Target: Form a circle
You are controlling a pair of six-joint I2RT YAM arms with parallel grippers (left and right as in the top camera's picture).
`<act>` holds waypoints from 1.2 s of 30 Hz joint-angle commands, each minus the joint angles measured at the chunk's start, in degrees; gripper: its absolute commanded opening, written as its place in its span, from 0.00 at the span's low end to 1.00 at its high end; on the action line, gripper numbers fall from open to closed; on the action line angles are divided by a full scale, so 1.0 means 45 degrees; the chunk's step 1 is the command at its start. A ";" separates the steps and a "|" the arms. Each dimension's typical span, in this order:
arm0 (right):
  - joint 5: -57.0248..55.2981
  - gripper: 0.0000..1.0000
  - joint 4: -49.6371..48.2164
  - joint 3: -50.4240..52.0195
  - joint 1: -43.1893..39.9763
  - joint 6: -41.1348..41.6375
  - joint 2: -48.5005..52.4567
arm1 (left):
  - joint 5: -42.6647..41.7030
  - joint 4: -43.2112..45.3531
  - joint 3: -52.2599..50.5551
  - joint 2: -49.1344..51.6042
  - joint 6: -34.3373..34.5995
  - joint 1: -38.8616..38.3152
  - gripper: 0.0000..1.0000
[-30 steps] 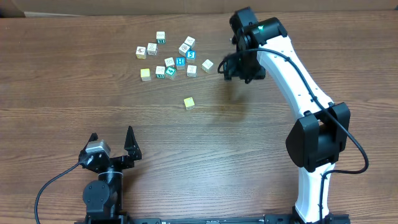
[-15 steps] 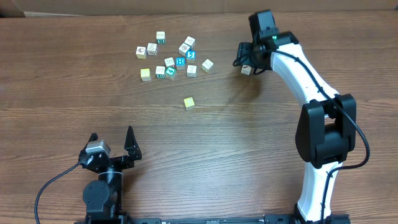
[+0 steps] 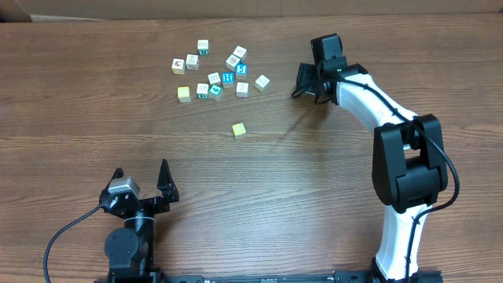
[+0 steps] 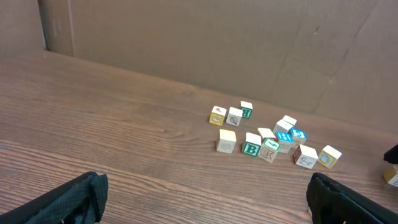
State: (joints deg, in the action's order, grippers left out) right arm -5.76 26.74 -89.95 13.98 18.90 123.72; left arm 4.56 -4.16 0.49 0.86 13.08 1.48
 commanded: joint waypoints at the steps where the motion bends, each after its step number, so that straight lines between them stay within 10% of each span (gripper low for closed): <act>1: -0.0821 0.65 -0.0253 0.0146 0.0019 0.0291 -0.0049 | -0.0019 0.0015 -0.0039 -0.0131 -0.0291 -0.0063 1.00; 36: -0.0821 0.54 -0.1277 0.0121 0.0019 0.0471 0.0942 | -0.0024 0.0015 -0.0039 -0.0131 -0.0287 -0.0063 0.99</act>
State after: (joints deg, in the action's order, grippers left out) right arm -8.99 21.67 -89.56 13.96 20.73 127.61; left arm 4.56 -4.16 0.49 0.86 13.06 1.48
